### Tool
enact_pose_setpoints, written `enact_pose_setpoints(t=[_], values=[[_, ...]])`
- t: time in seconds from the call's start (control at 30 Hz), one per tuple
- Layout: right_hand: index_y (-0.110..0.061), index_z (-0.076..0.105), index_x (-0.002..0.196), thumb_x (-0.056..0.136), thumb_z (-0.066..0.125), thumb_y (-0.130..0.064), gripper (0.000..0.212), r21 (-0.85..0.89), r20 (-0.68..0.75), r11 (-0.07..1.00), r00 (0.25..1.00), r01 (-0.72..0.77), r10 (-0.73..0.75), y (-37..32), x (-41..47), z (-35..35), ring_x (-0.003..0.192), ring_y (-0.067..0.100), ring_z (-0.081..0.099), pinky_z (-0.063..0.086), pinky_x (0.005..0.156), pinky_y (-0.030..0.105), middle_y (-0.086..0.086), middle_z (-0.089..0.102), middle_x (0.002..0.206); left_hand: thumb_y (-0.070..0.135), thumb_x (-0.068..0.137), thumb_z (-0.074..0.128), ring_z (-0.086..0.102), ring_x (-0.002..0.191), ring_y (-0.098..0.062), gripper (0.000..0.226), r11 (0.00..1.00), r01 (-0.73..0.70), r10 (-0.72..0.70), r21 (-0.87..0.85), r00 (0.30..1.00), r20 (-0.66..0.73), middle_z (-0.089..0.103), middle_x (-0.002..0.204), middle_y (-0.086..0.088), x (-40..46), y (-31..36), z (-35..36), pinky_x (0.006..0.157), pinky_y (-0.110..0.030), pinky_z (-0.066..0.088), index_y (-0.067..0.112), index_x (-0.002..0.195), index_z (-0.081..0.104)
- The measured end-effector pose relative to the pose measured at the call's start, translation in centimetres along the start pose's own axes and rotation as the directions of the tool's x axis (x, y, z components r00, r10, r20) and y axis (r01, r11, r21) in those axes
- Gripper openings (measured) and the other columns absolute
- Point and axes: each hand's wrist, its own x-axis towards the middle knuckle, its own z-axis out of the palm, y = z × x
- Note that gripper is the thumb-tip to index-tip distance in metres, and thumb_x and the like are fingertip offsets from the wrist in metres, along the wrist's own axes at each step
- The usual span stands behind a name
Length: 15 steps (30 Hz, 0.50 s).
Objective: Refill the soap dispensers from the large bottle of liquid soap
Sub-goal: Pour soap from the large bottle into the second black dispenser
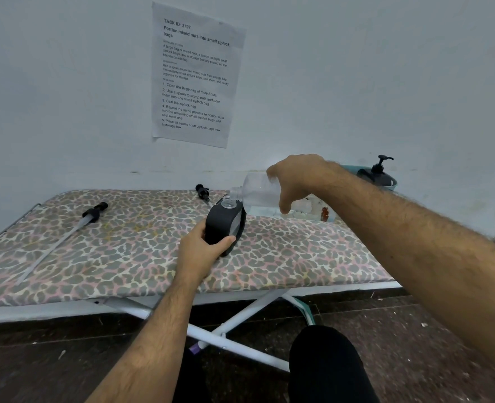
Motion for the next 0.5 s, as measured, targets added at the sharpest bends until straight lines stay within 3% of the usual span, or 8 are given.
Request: enact_pose_setpoints(t=[0.5], values=[[-0.025, 0.049, 0.136, 0.073, 0.082, -0.043, 0.073, -0.011, 0.000, 1.000, 1.000, -0.001, 0.001, -0.09, -0.04, -0.09, 0.095, 0.016, 0.048, 0.040, 0.073, 0.033, -0.005, 0.059, 0.120, 0.026, 0.079, 0.082, 0.058, 0.088, 0.010, 0.053, 1.000, -0.006, 0.006, 0.011, 1.000, -0.002, 0.063, 0.100, 0.019, 0.04, -0.03, 0.00, 0.059, -0.002, 0.045, 0.024, 0.127, 0.060]])
